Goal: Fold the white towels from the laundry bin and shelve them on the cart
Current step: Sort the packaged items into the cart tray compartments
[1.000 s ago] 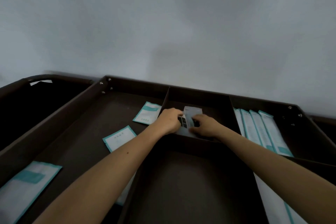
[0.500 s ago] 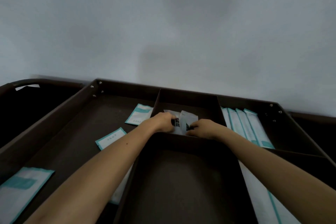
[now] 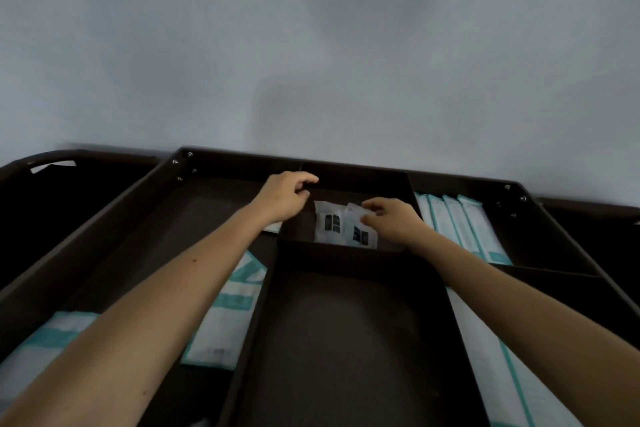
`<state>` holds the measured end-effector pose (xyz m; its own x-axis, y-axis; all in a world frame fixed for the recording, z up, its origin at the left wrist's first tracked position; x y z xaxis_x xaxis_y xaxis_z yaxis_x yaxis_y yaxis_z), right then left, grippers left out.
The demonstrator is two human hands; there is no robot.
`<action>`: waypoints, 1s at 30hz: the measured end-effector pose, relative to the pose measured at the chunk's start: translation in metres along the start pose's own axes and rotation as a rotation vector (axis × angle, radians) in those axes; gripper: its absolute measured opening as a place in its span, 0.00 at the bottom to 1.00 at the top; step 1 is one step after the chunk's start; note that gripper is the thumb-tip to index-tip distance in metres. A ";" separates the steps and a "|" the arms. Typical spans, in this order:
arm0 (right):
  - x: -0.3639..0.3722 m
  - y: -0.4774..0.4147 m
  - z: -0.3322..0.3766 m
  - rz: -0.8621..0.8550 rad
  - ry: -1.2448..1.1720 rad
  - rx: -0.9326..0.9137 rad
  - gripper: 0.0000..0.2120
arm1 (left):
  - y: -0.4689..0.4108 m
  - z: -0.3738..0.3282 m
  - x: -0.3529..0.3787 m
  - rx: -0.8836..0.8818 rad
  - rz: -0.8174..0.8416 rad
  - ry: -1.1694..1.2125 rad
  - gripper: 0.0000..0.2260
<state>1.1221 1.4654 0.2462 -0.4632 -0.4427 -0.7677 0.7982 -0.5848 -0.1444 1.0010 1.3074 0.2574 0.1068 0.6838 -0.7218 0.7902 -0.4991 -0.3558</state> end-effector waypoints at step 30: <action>0.122 0.000 0.118 0.105 0.329 -0.523 0.16 | 0.014 0.112 -0.004 -0.357 0.039 -0.281 0.32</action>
<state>1.0205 1.3314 0.2264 -0.2955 -0.1983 -0.9345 0.9545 -0.1023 -0.2801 0.9442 1.2386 0.1888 0.0115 0.4726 -0.8812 0.9528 -0.2727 -0.1338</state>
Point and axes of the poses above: each hand's wrist, its own y-axis away from the middle knuckle, its own x-axis out of the palm, z = x × y, the point moved 2 cm from there along -y, towards the middle knuckle, and after that the axes turned 14 degrees about -z, right-handed, at the moved point
